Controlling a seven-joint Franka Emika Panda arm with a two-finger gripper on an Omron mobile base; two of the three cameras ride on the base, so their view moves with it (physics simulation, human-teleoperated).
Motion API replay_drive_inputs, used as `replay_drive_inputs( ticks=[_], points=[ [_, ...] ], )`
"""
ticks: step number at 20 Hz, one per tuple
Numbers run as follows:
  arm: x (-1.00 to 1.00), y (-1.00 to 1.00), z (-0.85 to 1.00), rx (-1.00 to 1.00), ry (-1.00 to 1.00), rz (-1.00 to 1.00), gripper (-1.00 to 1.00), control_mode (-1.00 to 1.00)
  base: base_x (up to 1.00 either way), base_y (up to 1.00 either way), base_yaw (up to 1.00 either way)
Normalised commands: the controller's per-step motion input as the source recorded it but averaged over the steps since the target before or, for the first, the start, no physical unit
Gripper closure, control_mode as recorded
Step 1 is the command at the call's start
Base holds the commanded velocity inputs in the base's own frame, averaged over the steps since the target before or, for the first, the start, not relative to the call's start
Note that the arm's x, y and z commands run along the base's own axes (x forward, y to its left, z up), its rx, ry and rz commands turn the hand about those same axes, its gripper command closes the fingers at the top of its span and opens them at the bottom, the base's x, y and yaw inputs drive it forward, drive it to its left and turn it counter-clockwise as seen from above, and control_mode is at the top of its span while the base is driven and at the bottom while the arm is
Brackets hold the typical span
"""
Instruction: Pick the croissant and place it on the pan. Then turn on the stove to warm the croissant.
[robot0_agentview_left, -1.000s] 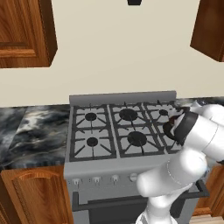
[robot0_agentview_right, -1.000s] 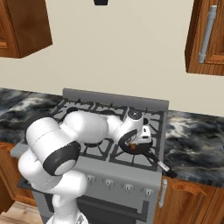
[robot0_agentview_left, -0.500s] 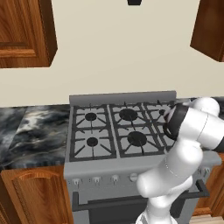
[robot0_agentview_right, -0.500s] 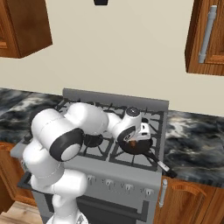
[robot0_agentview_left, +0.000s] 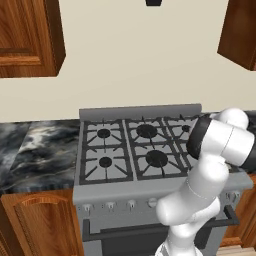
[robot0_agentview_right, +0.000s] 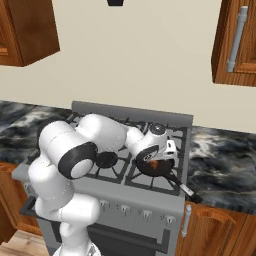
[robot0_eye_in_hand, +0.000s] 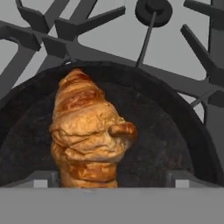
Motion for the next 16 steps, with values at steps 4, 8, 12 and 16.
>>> replay_drive_inputs(
  ticks=[4, 8, 12, 16],
  points=[
    [-0.36, -0.35, 0.44, 0.05, -0.25, 0.00, -1.00, -1.00, 0.00, 0.00, 0.00],
    [-0.60, -0.12, 0.48, 0.04, -0.27, 0.00, -1.00, -1.00, 0.00, 0.00, 0.00],
    [-0.73, 0.00, 0.42, 0.04, -0.24, 0.00, -1.00, -1.00, 0.00, 0.00, 0.00],
    [-0.73, 0.00, 0.47, 0.02, -0.20, 0.00, -1.00, -1.00, 0.00, 0.00, 0.00]
  ],
)
